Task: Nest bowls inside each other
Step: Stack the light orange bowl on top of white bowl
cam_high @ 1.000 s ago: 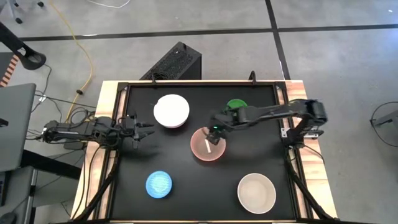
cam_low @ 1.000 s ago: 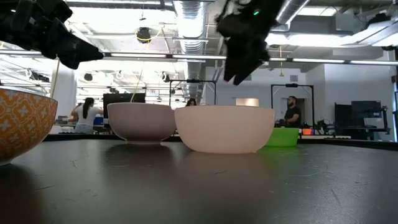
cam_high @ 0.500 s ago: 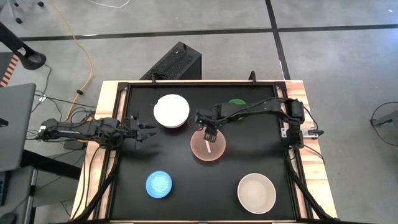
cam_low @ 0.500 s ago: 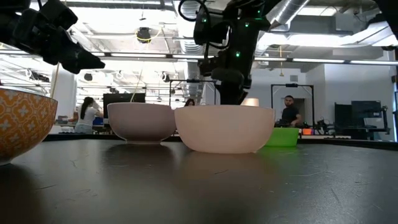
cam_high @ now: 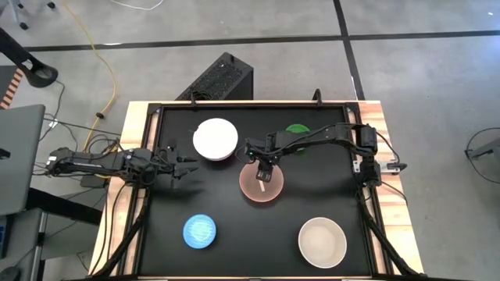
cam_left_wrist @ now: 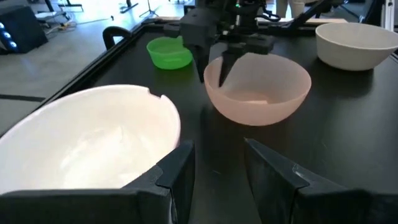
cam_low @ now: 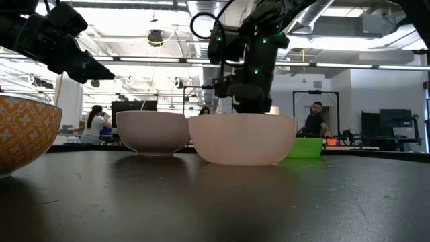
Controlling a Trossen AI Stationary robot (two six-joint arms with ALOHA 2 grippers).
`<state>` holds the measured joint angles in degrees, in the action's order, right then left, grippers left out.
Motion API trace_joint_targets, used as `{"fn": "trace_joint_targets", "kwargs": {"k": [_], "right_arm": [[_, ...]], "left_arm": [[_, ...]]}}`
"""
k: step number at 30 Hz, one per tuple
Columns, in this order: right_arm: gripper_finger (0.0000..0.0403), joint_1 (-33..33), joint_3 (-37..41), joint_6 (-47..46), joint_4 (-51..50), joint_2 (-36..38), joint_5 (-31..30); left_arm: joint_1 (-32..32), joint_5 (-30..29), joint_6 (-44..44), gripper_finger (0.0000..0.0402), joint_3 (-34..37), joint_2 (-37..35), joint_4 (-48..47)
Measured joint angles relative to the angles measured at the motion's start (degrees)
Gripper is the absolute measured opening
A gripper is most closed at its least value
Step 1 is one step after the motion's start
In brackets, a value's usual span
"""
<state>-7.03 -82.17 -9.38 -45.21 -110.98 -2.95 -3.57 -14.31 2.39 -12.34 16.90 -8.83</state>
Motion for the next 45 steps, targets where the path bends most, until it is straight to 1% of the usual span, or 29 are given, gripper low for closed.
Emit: {"fn": "trace_joint_targets", "kwargs": {"k": [4,6,7,8,11,14,19,23,25,26,29,31,33,36,39,41,45], "right_arm": [[0.0081,-0.26,-0.06,2.31,-0.60,-1.22,0.36],[0.0031,-0.60,-0.36,2.37,-1.02,-0.94,1.93],[0.0019,-0.93,-0.75,2.31,-1.49,-0.78,3.19],[0.0015,-1.23,-1.18,2.19,-2.03,-0.46,4.61],[0.0021,-1.82,-3.87,0.59,-4.59,-0.51,6.96],[0.0014,-2.21,-9.70,0.40,-8.74,-0.51,7.22],[0.0006,-2.93,-18.69,0.81,-8.36,-0.97,7.29],[0.0008,-3.43,-25.39,3.33,-8.27,-0.94,7.29],[0.0008,-4.07,-28.19,3.59,-6.14,-0.94,5.98],[0.0008,-4.48,-28.82,2.90,-3.17,-0.89,4.72],[0.0008,-6.79,-28.98,-1.32,7.12,-0.82,3.34],[0.0008,-8.66,-28.94,-5.94,11.14,-1.03,3.05],[0.0008,-10.32,-29.00,-8.04,14.03,-2.05,3.09],[0.0008,-12.55,-28.94,-10.33,14.62,-4.14,3.22],[0.0008,-13.68,-28.87,-12.41,15.79,-6.79,5.30],[0.0008,-14.16,-28.85,-13.52,17.25,-8.07,6.19],[0.0008,-14.50,-30.45,-14.73,16.85,-10.48,6.82]], "left_arm": [[0.02,0.12,0.31,0.0128,-0.02,0.39,1.10],[0.02,0.34,0.27,0.0128,-0.04,0.61,1.59],[0.02,0.35,0.14,0.0128,-0.04,0.59,1.41],[0.00,0.31,-0.37,0.0128,-0.04,0.59,1.23],[0.02,-0.38,-1.67,0.0128,-0.04,0.57,1.08],[0.00,-2.68,-3.59,0.0128,-0.04,0.57,0.72],[0.00,-10.91,-4.35,0.0128,-0.74,0.00,-0.56],[0.00,-18.48,-3.05,0.0128,-5.26,-2.43,-6.98],[0.02,-20.99,-1.27,0.0128,-6.35,-4.18,-7.32],[0.02,-21.55,-1.05,0.0128,-6.40,-5.27,-7.33],[0.02,-22.06,0.92,0.0128,-6.34,-7.73,-7.07],[0.02,-22.09,1.51,0.0128,-6.34,-8.94,-7.15],[0.02,-21.69,1.70,0.0128,-6.34,-9.65,-7.18],[0.02,-19.20,2.07,0.0128,-6.32,-10.02,-7.14],[0.02,-17.77,2.22,0.0128,-6.29,-9.93,-7.21],[0.02,-17.46,2.23,0.0128,-6.29,-9.90,-7.23],[0.02,-17.27,2.58,0.0128,-6.29,-9.92,-7.22]]}}
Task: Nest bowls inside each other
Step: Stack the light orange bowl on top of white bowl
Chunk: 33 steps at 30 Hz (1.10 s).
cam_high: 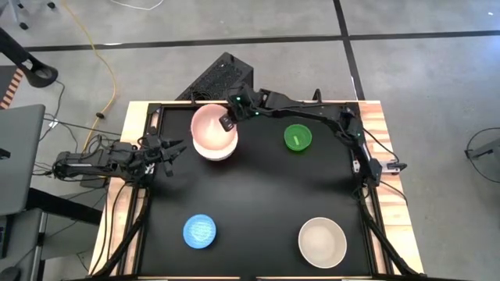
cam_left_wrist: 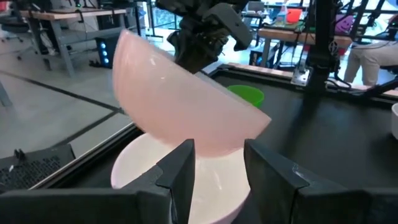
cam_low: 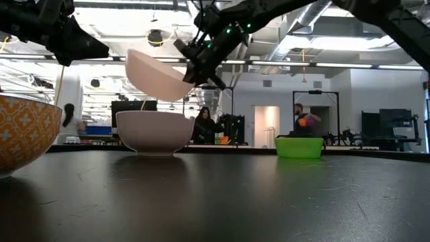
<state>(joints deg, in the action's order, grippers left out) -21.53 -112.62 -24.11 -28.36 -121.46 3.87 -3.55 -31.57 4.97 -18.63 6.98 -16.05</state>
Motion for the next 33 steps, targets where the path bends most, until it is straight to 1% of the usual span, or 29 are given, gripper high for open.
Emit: {"fn": "trace_joint_targets", "kwargs": {"k": [4,8,13,17,20,24,30,33], "right_arm": [[0.0009,-0.06,-2.17,-0.34,-1.65,-3.81,0.99],[0.0009,-0.01,-4.57,-0.34,-1.17,-6.60,1.01],[0.0009,0.01,-5.66,-0.36,-1.43,-8.82,0.97],[0.0011,-0.01,-5.67,0.01,-1.53,-9.21,0.91],[0.0023,-0.01,-5.73,0.55,-1.26,-9.21,0.84],[0.0049,0.01,-5.73,1.92,-1.25,-9.21,0.64],[0.0078,0.12,-5.73,2.10,-1.34,-9.21,-2.58],[0.0089,0.10,-5.73,2.11,-1.32,-9.21,-2.77]], "left_arm": [[0.00,0.33,-0.02,0.0128,0.00,0.00,0.01],[0.00,0.55,0.17,0.0128,0.02,0.00,0.00],[0.00,2.64,0.22,0.0128,0.02,0.00,-0.02],[0.00,2.89,0.22,0.0128,0.04,0.00,-0.11],[0.00,2.86,0.12,0.0128,0.04,0.00,-0.21],[0.00,2.84,0.07,0.0128,0.04,0.00,-0.97],[0.00,2.84,0.13,0.0128,0.04,0.00,-1.05],[0.00,2.87,0.18,0.0128,0.04,0.00,-1.19]]}}
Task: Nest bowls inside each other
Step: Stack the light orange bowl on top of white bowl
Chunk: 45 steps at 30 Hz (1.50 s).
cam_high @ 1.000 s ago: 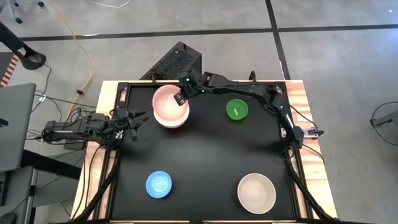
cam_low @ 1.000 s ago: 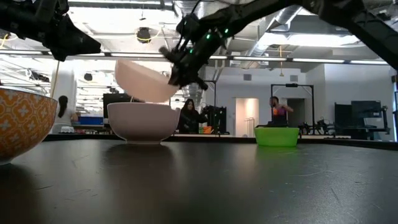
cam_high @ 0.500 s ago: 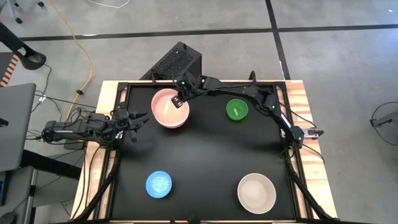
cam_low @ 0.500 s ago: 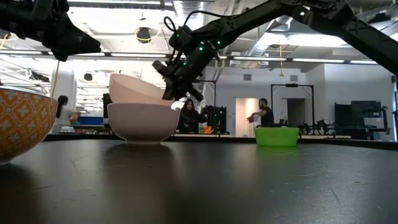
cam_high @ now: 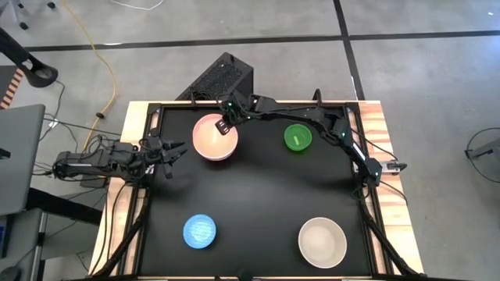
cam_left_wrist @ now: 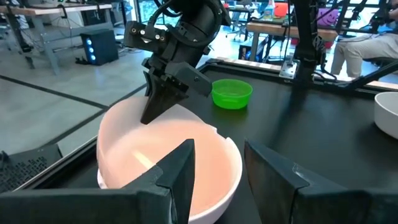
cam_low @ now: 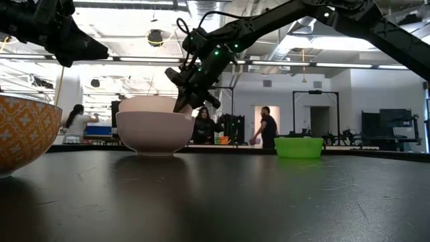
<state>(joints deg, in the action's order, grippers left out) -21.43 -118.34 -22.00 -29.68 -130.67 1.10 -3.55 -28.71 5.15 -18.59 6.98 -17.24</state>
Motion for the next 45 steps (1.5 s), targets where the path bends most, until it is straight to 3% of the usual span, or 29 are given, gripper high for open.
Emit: {"fn": "trace_joint_targets", "kwargs": {"k": [8,18,30,32,38,45], "right_arm": [[0.0114,0.01,-0.22,-0.02,-0.30,0.11,0.00],[0.0144,-0.87,-8.50,1.49,-7.97,0.22,0.04],[0.0141,0.46,-9.73,6.04,-7.10,0.24,-0.05],[0.0123,1.83,-9.73,7.22,-7.11,0.24,-2.82],[0.0016,6.17,-9.73,9.07,-8.88,0.24,-21.69],[0.0012,7.65,-8.66,7.05,-9.78,-1.75,-29.64]], "left_arm": [[0.00,0.05,0.02,0.0128,0.00,0.00,-0.10],[-0.01,0.49,0.04,0.0128,0.00,0.00,-0.25],[0.00,0.50,0.41,0.0128,0.00,0.00,-0.29],[0.00,0.50,0.48,0.0128,0.00,0.00,-0.28],[0.00,0.52,0.50,0.0128,0.00,0.00,-0.28],[0.00,0.67,0.85,0.0128,0.00,-0.02,-0.25]]}}
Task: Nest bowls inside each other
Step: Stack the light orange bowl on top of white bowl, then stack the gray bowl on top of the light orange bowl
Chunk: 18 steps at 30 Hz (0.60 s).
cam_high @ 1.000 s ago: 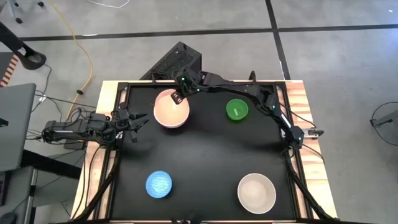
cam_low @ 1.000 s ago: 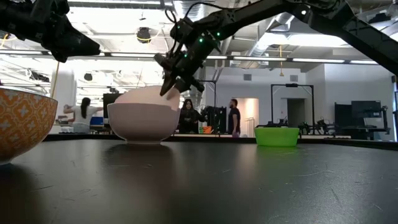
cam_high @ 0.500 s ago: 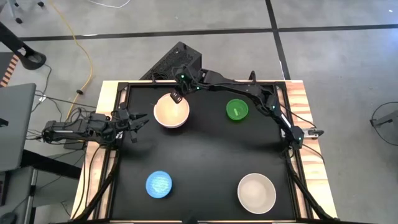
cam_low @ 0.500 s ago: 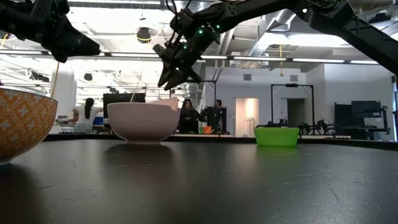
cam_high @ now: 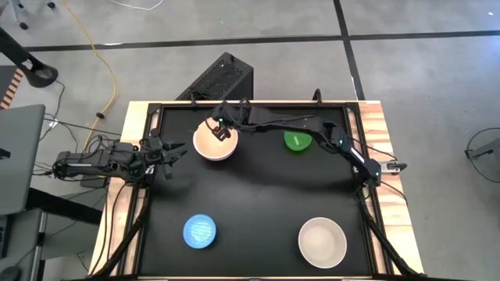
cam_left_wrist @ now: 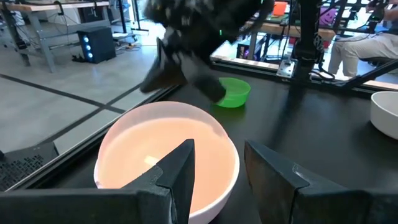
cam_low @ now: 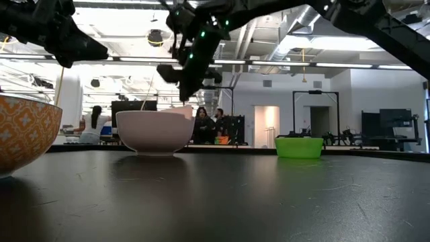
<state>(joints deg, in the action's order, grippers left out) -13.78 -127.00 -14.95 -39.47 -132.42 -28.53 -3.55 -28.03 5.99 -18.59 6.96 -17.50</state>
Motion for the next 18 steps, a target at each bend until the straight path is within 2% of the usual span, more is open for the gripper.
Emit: {"fn": "trace_joint_targets", "kwargs": {"k": [5,13,15,18], "right_arm": [[0.0005,-0.06,1.68,-1.16,2.92,-1.88,-0.09],[0.0006,0.17,1.71,-0.15,1.88,-0.94,-1.45],[0.0006,0.49,1.71,-0.13,0.03,0.21,0.03],[0.0006,1.80,1.71,-0.21,-5.24,3.16,5.50]], "left_arm": [[0.00,1.61,0.33,0.0128,0.02,0.02,0.15],[-0.02,1.97,0.38,0.0128,0.02,0.02,0.09],[-0.02,1.97,0.33,0.0128,0.02,0.02,0.11],[-0.02,1.99,0.33,0.0128,0.02,0.02,0.01]]}}
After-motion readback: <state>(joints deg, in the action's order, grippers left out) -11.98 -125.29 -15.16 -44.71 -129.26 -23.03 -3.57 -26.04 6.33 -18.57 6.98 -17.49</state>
